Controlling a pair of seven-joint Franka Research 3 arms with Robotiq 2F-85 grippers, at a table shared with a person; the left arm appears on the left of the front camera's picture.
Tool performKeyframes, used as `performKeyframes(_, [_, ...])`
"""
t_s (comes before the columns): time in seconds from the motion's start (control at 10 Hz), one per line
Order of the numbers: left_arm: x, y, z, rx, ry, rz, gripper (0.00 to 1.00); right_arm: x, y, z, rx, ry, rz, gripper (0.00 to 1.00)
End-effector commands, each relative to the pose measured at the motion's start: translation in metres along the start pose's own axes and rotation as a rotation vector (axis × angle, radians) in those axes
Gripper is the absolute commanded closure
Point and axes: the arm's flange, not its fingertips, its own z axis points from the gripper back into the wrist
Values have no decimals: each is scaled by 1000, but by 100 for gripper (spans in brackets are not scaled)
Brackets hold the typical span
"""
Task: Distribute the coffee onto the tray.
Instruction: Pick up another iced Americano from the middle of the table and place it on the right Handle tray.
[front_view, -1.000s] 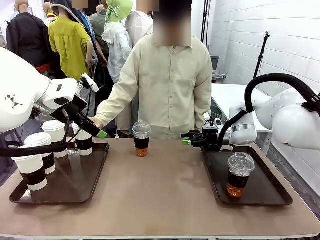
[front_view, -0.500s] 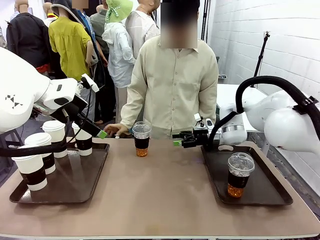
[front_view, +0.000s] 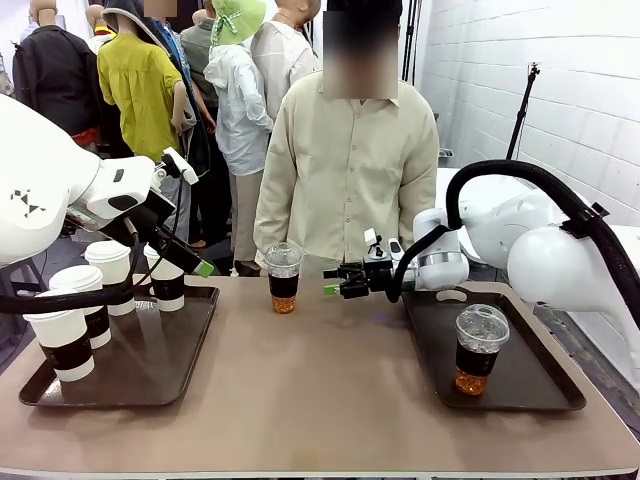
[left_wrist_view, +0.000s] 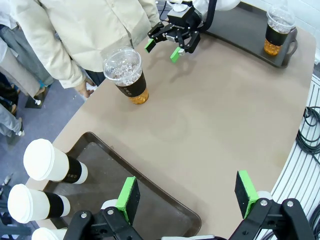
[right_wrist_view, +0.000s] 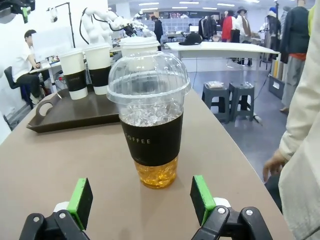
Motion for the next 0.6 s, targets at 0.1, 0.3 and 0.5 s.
performKeyframes(0.1, [0, -2, 0, -2, 7, 3, 0, 0, -13, -18, -45, -32, -4, 0])
performKeyframes(0.3, [0, -2, 0, -2, 7, 3, 0, -1, -14, -22, -36, -48, -9, 0])
performKeyframes(0.5, [0, -2, 0, -2, 7, 3, 0, 0, -11, -16, -34, -41, -6, 0])
